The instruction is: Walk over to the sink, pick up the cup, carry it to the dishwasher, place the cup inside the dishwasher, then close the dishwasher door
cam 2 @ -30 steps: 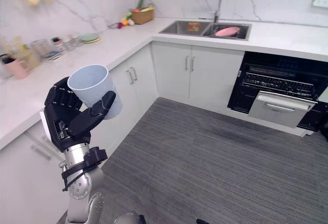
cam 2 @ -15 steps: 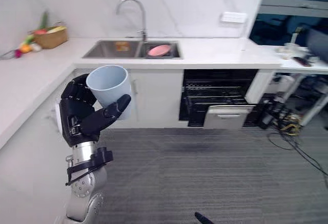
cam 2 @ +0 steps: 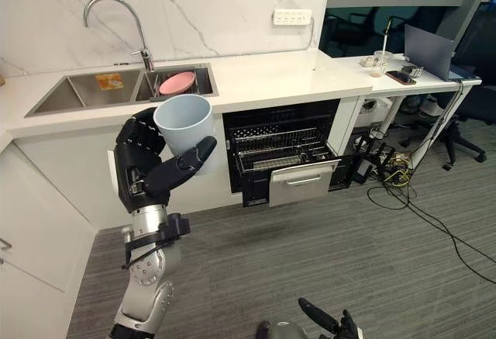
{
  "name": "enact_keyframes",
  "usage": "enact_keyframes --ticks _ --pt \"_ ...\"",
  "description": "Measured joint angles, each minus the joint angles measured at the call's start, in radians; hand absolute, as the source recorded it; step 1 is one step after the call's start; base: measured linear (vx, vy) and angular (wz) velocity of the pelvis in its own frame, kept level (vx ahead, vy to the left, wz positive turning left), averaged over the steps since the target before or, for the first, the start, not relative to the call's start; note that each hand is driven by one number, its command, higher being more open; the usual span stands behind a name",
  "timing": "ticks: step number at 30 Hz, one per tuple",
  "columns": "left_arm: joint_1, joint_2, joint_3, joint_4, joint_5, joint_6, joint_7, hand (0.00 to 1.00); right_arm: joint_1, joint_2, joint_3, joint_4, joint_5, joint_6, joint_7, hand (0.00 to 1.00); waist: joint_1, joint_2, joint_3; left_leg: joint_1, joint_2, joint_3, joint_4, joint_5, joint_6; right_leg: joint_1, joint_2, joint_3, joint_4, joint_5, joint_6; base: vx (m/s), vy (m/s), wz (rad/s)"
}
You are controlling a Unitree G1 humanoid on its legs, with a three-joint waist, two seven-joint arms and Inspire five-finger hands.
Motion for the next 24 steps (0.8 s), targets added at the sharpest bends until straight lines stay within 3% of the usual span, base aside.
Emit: enact_keyframes --ticks 2,3,4,5,6,8,9,12,13,14,15,16,18,19,20,21,22,23,24 --pt "0.007 0.011 0.003 -0.003 0.0 -0.002 0.0 0.0 -0.004 -0.005 0.003 -0.002 -0.002 -0.006 0.003 1.0 0.004 0.004 -0.007 -0.102 -0.028 0.027 0.025 -0.061 -0.012 0.058 0.009 0.005 -0.086 0.007 0.011 0.35 -0.041 -0.18" --pt "0.007 0.019 0.009 -0.003 0.001 -0.004 0.004 0.0 -0.002 -0.005 0.0 0.016 -0.02 -0.033 0.016 1.0 0.012 -0.01 -0.013 -0.117 -0.058 0.09 -0.071 -0.131 -0.021 0.103 0.015 0.032 -0.162 0.038 0.011 0.27 -0.062 -0.25" --pt "0.007 0.02 0.019 -0.003 0.001 -0.005 0.007 0.0 -0.004 -0.005 -0.005 0.035 -0.034 -0.061 0.033 1.0 0.016 -0.014 -0.018 -0.111 -0.077 0.119 -0.155 -0.159 -0.026 0.119 0.015 0.043 -0.194 0.061 0.014 0.35 -0.074 -0.45" --pt "0.004 0.018 0.052 -0.004 0.003 -0.012 0.018 0.0 -0.014 -0.012 -0.027 0.055 -0.055 -0.101 0.072 1.0 0.015 -0.014 -0.021 -0.075 -0.128 0.16 -0.4 -0.188 -0.046 0.149 0.016 0.064 -0.243 0.087 0.0 0.43 -0.031 -0.48" --pt "-0.002 0.016 0.086 -0.005 0.0 -0.013 0.024 0.0 -0.018 -0.023 -0.053 0.058 -0.081 -0.134 0.115 1.0 0.006 -0.017 -0.024 -0.036 -0.192 0.163 -0.664 -0.183 -0.056 0.171 0.013 0.081 -0.271 0.094 0.003 0.44 0.0 -0.47" --pt "0.001 0.023 0.118 -0.006 -0.001 -0.014 0.038 0.0 -0.016 -0.051 -0.074 0.056 -0.106 -0.176 0.177 1.0 0.014 -0.034 -0.034 -0.007 -0.261 0.117 -0.838 -0.1 -0.069 0.188 0.003 0.129 -0.296 0.097 0.009 0.34 0.061 -0.58" --pt "-0.002 0.033 0.132 -0.007 0.004 -0.014 0.066 0.0 -0.015 -0.073 -0.084 0.048 -0.112 -0.209 0.223 1.0 0.015 -0.047 -0.043 -0.023 -0.28 0.082 -0.862 -0.086 -0.072 0.204 -0.001 0.155 -0.335 0.102 0.019 0.37 0.108 -0.79" --pt "0.004 0.043 0.18 -0.007 0.064 -0.032 0.162 0.0 -0.03 -0.131 -0.087 0.023 -0.112 -0.272 0.309 1.0 0.018 -0.088 -0.029 -0.083 -0.283 0.027 -0.827 -0.084 -0.074 0.298 -0.031 0.231 -0.404 0.096 0.074 0.35 0.171 -0.7" --pt "0.004 0.044 0.195 -0.007 0.087 -0.049 0.191 0.0 -0.027 -0.143 -0.087 0.0 -0.112 -0.281 0.327 1.0 0.017 -0.091 -0.03 -0.093 -0.286 0.028 -0.839 -0.065 -0.067 0.321 -0.045 0.251 -0.406 0.084 0.096 0.41 0.293 -0.69" --pt "0.004 0.044 0.207 -0.007 0.105 -0.065 0.21 0.0 -0.024 -0.152 -0.088 -0.021 -0.112 -0.286 0.337 1.0 0.015 -0.09 -0.032 -0.095 -0.289 0.027 -0.855 -0.033 -0.063 0.338 -0.054 0.263 -0.406 0.073 0.114 0.36 0.318 -0.68" --pt "0.005 0.047 0.229 -0.012 0.142 -0.095 0.241 0.0 -0.006 -0.163 -0.09 -0.063 -0.112 -0.291 0.359 1.0 0.017 -0.092 -0.043 -0.08 -0.299 0.03 -0.858 0.053 -0.076 0.367 -0.082 0.288 -0.406 0.05 0.152 0.36 0.34 -0.56" --pt "0.0 0.061 0.256 -0.024 0.165 -0.122 0.265 0.0 0.009 -0.143 -0.085 -0.09 -0.112 -0.292 0.378 1.0 0.007 -0.126 -0.078 -0.066 -0.344 0.06 -0.853 0.028 -0.047 0.373 -0.138 0.295 -0.4 0.034 0.202 0.35 0.349 -0.4" --pt "-0.039 0.071 0.283 -0.044 0.179 -0.152 0.282 0.0 0.031 -0.106 -0.085 -0.137 -0.112 -0.292 0.408 1.0 -0.007 -0.157 -0.099 -0.065 -0.384 0.071 -0.851 0.001 -0.021 0.363 -0.181 0.279 -0.396 0.055 0.254 0.3 0.322 -0.02" --pt "-0.057 0.074 0.297 -0.048 0.181 -0.155 0.28 0.0 0.052 -0.08 -0.086 -0.182 -0.112 -0.289 0.413 1.0 -0.008 -0.165 -0.102 -0.044 -0.404 0.078 -0.872 -0.01 -0.011 0.353 -0.201 0.273 -0.365 0.072 0.282 0.2 0.242 -0.03" --pt "-0.058 0.074 0.301 -0.048 0.179 -0.155 0.273 0.0 0.067 -0.065 -0.088 -0.21 -0.112 -0.288 0.411 1.0 -0.01 -0.166 -0.101 -0.029 -0.414 0.082 -0.885 -0.017 -0.009 0.341 -0.209 0.272 -0.326 0.075 0.287 0.19 0.276 -0.07" --pt "-0.053 0.075 0.302 -0.048 0.175 -0.155 0.259 0.0 0.088 -0.041 -0.095 -0.256 -0.112 -0.287 0.409 1.0 -0.012 -0.166 -0.098 -0.003 -0.426 0.084 -0.91 -0.032 -0.007 0.306 -0.219 0.267 -0.227 0.075 0.288 0.11 0.237 -0.1" --pt "-0.037 0.076 0.303 -0.056 0.17 -0.157 0.224 0.0 0.125 -0.004 -0.108 -0.329 -0.112 -0.287 0.408 1.0 -0.015 -0.171 -0.089 0.049 -0.447 0.086 -0.95 -0.054 0.0 0.205 -0.254 0.253 0.018 0.107 0.287 0.13 0.275 -0.08" --pt "-0.021 0.079 0.303 -0.064 0.168 -0.161 0.212 0.0 0.132 0.003 -0.109 -0.345 -0.112 -0.288 0.409 1.0 -0.024 -0.164 -0.085 0.065 -0.451 0.086 -0.964 -0.057 0.005 0.158 -0.263 0.252 0.104 0.115 0.287 0.13 0.244 0.01" --pt "0.01 0.088 0.303 -0.076 0.165 -0.178 0.193 0.0 0.136 0.008 -0.113 -0.362 -0.112 -0.287 0.408 1.0 -0.046 -0.16 -0.089 0.082 -0.447 0.081 -0.983 -0.062 0.012 0.086 -0.266 0.24 0.182 0.094 0.262 0.1 0.139 0.07"
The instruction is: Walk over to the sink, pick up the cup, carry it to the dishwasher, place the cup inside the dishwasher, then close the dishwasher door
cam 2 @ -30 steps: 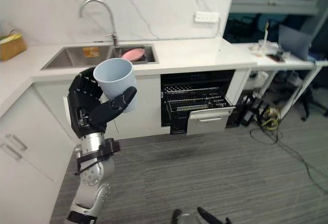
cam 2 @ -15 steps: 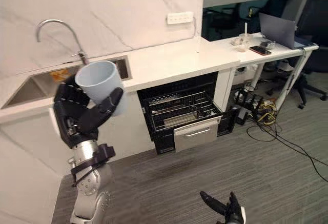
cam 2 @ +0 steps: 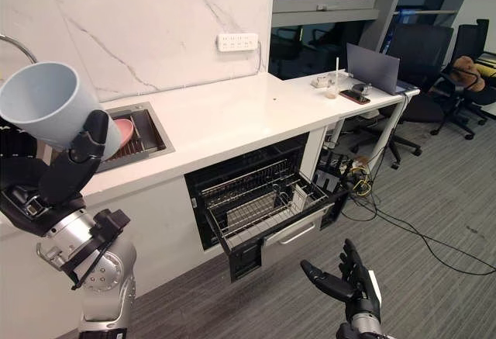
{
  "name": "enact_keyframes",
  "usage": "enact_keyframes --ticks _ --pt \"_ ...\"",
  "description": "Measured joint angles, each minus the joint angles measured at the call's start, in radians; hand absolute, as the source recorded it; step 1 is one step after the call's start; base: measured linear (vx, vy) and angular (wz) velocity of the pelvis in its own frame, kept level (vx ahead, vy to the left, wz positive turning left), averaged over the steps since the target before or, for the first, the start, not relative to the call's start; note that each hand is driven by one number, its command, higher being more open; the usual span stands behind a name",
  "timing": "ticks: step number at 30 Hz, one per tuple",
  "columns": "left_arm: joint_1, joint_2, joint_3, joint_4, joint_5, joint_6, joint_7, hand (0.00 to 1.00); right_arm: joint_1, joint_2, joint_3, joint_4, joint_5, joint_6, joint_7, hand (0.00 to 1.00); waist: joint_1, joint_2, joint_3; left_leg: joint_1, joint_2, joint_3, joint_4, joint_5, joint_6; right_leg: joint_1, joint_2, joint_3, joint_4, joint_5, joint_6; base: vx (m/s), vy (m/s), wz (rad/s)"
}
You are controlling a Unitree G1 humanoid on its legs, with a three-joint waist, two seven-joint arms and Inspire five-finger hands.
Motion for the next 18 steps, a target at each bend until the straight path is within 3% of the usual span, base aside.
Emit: enact_keyframes --ticks 1,4,5,6,7,11,18 --pt "0.01 0.003 -0.002 -0.004 0.0 -0.01 -0.008 0.0 0.002 0.003 -0.003 -0.013 -0.001 0.0 -0.001 1.0 -0.005 0.002 -0.001 0.002 0.004 0.0 -0.009 0.0 0.0 -0.032 0.001 -0.019 -0.002 -0.013 -0.011 0.14 0.156 0.08" --pt "0.059 0.018 -0.002 -0.017 -0.024 -0.023 -0.046 0.0 0.001 0.027 -0.022 -0.123 0.0 -0.001 -0.019 1.0 -0.017 0.002 0.001 0.018 0.02 0.015 -0.039 0.012 -0.004 -0.105 0.035 -0.101 -0.247 -0.017 -0.028 0.2 0.059 -0.09" --pt "0.074 0.019 -0.002 -0.017 -0.056 -0.012 -0.069 0.0 -0.007 0.027 -0.026 -0.161 0.0 -0.002 -0.023 1.0 -0.016 0.0 0.0 0.034 0.03 0.032 -0.031 0.006 -0.011 -0.1 0.056 -0.124 -0.364 0.025 -0.043 0.28 -0.04 -0.25" --pt "0.075 0.021 -0.002 -0.011 -0.08 -0.003 -0.09 0.0 -0.02 0.026 -0.028 -0.2 0.0 -0.01 -0.029 1.0 -0.015 -0.006 0.0 0.044 0.039 0.039 -0.016 -0.009 -0.022 -0.088 0.081 -0.144 -0.475 0.17 -0.08 0.28 -0.055 -0.25" --pt "0.074 0.022 -0.003 -0.004 -0.089 -0.003 -0.099 0.0 -0.029 0.024 -0.029 -0.219 0.0 -0.019 -0.035 1.0 -0.015 -0.009 -0.001 0.051 0.042 0.041 -0.01 -0.022 -0.028 -0.083 0.088 -0.16 -0.5 0.209 -0.099 0.27 -0.102 -0.27" --pt "0.071 0.002 -0.056 0.015 -0.101 0.045 -0.181 0.0 -0.13 0.001 -0.052 -0.306 0.013 -0.036 -0.081 1.0 -0.007 0.016 0.001 0.085 0.095 0.068 -0.007 -0.067 -0.07 -0.002 0.154 -0.166 -0.621 0.212 -0.107 0.22 -0.111 -0.22" --pt "0.039 0.0 -0.077 0.026 -0.004 0.125 -0.221 0.0 -0.222 -0.017 -0.059 -0.377 0.173 -0.029 -0.008 1.0 0.0 0.054 0.009 0.11 0.088 0.092 -0.026 -0.07 -0.074 0.063 0.176 -0.137 -0.763 0.278 -0.1 0.05 -0.008 -0.15"
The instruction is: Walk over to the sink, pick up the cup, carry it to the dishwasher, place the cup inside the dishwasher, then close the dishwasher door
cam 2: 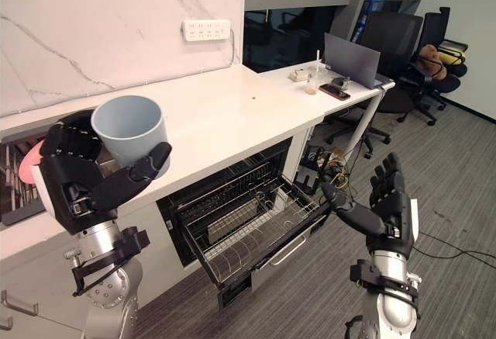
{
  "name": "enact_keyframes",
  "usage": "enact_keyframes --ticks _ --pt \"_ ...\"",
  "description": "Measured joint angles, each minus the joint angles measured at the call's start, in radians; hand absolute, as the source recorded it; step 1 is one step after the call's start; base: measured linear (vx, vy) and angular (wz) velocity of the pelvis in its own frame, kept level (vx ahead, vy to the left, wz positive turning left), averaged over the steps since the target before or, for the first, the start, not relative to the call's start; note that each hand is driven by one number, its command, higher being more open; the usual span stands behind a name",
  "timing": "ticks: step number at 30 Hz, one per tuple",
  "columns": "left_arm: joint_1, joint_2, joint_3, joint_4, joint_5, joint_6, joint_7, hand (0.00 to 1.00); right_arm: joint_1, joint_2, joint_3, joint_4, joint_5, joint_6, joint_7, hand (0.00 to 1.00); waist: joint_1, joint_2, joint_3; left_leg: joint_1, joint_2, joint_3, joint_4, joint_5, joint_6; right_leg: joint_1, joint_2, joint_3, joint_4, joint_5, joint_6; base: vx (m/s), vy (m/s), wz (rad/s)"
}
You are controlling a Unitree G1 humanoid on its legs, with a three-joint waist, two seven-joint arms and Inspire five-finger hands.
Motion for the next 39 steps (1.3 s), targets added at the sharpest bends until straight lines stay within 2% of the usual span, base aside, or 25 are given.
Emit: enact_keyframes --ticks 7,16,21,26,39 --pt "-0.042 0.0 -0.032 0.103 0.152 0.025 0.062 0.0 -0.052 -0.013 0.114 -0.059 0.043 0.036 0.142 1.0 0.009 0.011 0.006 0.001 -0.005 0.006 -0.013 -0.001 0.002 0.016 0.008 0.009 -0.061 0.036 0.0 -0.06 -0.02 -0.05" --pt "-0.088 0.0 -0.118 0.156 0.304 0.037 0.172 0.0 -0.07 -0.05 0.245 -0.078 0.083 0.086 0.218 1.0 0.011 0.021 0.01 -0.009 -0.006 0.02 -0.006 0.0 0.004 0.001 0.014 0.027 -0.062 0.056 -0.008 -0.08 -0.034 -0.06" --pt "-0.116 0.0 -0.158 0.194 0.37 0.035 0.184 0.0 -0.072 -0.06 0.306 -0.09 0.107 0.119 0.237 1.0 0.012 0.024 0.009 -0.011 -0.007 0.021 -0.003 0.002 0.007 0.0 0.013 0.03 -0.063 0.062 -0.009 -0.06 -0.023 -0.01" --pt "-0.12 0.003 -0.19 0.224 0.425 0.033 0.183 0.0 -0.082 -0.07 0.337 -0.103 0.123 0.124 0.245 1.0 0.011 0.025 0.009 -0.019 -0.01 0.023 -0.001 0.006 0.012 -0.01 0.01 0.031 -0.063 0.071 -0.011 -0.06 -0.019 -0.02" --pt "-0.123 0.02 -0.274 0.229 0.467 -0.009 0.176 0.0 -0.142 -0.078 0.392 -0.113 0.182 0.146 0.175 1.0 0.013 0.025 0.008 -0.033 -0.017 0.026 0.012 0.013 0.022 -0.02 0.001 0.036 -0.066 0.086 -0.012 -0.07 -0.016 -0.01"
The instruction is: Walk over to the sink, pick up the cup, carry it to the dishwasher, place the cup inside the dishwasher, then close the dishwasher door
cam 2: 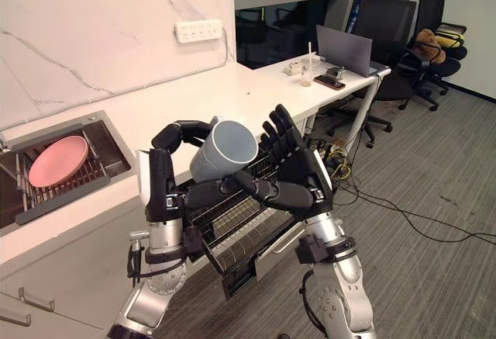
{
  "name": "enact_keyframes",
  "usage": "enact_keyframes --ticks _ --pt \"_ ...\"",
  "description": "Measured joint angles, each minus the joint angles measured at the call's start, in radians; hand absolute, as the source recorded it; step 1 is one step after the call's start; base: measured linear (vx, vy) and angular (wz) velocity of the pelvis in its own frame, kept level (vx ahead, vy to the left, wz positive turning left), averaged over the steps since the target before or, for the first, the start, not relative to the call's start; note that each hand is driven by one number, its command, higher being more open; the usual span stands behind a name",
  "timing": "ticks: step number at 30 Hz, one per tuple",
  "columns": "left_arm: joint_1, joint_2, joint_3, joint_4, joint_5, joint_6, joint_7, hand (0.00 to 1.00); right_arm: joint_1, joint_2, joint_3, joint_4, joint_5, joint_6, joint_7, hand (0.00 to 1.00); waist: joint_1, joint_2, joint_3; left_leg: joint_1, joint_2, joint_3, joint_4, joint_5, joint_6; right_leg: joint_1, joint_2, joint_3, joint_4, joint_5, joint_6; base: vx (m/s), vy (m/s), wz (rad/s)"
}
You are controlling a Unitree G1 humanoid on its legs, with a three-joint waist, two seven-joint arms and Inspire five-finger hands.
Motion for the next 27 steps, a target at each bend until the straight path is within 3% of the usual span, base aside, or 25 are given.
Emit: enact_keyframes --ticks 7,15,21,22,27 --pt "-0.003 0.003 -0.031 0.0 0.02 -0.007 0.0 0.0 -0.008 -0.005 0.005 0.0 -0.002 0.042 -0.025 1.0 0.001 0.017 -0.019 -0.007 0.002 0.0 0.003 0.0 0.0 -0.007 0.001 -0.001 0.0 0.001 -0.001 -0.02 -0.01 0.0" --pt "-0.006 0.019 -0.058 0.0 0.05 -0.03 0.001 0.0 -0.011 -0.033 0.047 0.0 -0.034 0.126 -0.034 1.0 0.009 0.014 -0.024 -0.016 0.002 -0.002 0.005 0.001 0.0 -0.01 0.0 -0.003 0.0 0.005 -0.001 -0.04 -0.012 0.01" --pt "-0.006 0.022 -0.059 0.001 0.057 -0.03 -0.001 0.0 -0.015 -0.04 0.049 0.0 -0.041 0.145 -0.034 1.0 0.019 0.009 -0.036 -0.021 0.002 -0.006 0.012 0.001 0.0 -0.014 -0.001 -0.006 0.001 0.006 -0.002 -0.01 -0.005 0.0" --pt "-0.006 0.024 -0.059 0.001 0.057 -0.031 -0.004 0.0 -0.015 -0.04 0.05 0.0 -0.041 0.147 -0.036 0.0 0.02 0.007 -0.04 -0.022 0.002 -0.007 0.012 0.001 0.001 -0.014 -0.002 -0.007 0.002 0.007 -0.002 -0.03 -0.014 0.02" --pt "-0.006 0.036 -0.06 0.004 0.055 -0.035 -0.015 0.0 -0.015 -0.043 0.063 -0.002 -0.041 0.147 -0.048 0.0 0.021 -0.009 -0.05 -0.03 0.002 -0.008 0.016 0.001 0.001 -0.018 -0.004 -0.007 0.0 0.009 -0.002 -0.05 -0.01 0.0"
